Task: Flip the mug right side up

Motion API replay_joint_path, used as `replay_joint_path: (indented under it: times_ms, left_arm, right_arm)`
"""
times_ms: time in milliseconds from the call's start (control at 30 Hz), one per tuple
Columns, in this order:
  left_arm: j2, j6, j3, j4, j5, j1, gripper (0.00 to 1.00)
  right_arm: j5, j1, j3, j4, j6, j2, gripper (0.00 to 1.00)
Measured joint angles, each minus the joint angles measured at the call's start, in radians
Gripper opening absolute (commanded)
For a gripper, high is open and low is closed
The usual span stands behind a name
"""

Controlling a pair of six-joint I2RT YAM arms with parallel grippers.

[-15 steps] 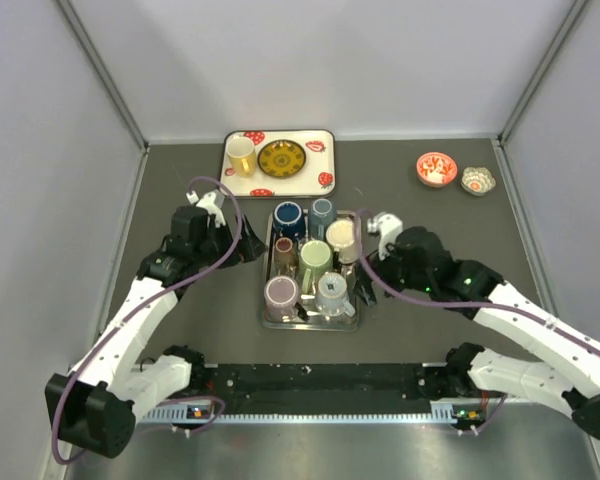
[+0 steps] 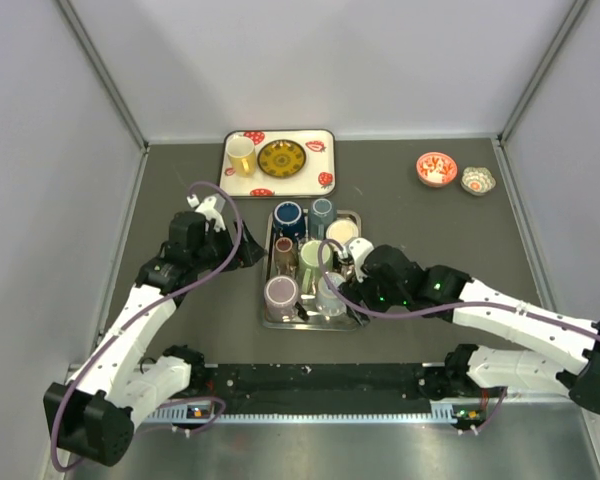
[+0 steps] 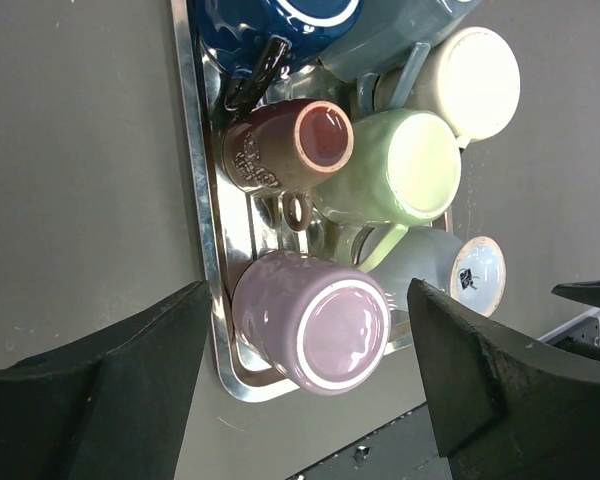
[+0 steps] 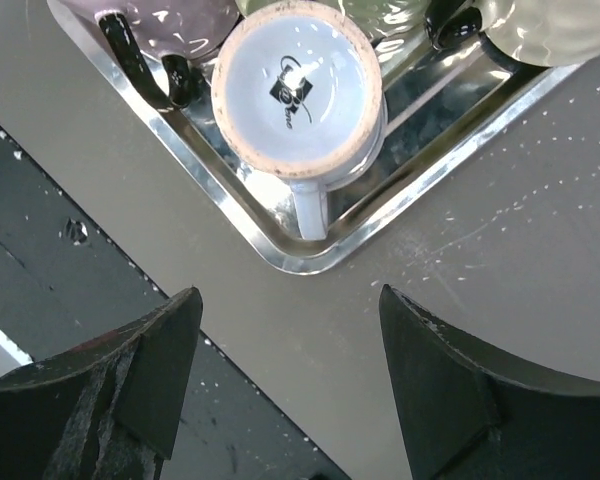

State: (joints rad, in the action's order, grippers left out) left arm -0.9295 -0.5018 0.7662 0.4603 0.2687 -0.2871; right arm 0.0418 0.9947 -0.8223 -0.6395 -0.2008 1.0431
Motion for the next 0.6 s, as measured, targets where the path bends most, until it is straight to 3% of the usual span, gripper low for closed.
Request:
replay_joint_path:
  times_ms: [167,333,600]
  left_arm:
    - [0.0,0.006,-0.003,-0.004,0.003,0.0,0.76]
    - [0.008,0.024,-0.013,-0.005,0.003,0.0,0.63]
    - [0.014,0.041,-0.029,-0.005,0.004,0.0,0.6]
  right_arm:
    - [0.002,0.0,0.005,0.057,-0.005,0.055,0.68]
    - [0.006,0.0,0.005,0.106,-0.002,0.122,0.63]
    - [0.03,0.0,0.005,0.146,0.008,0.223,0.54]
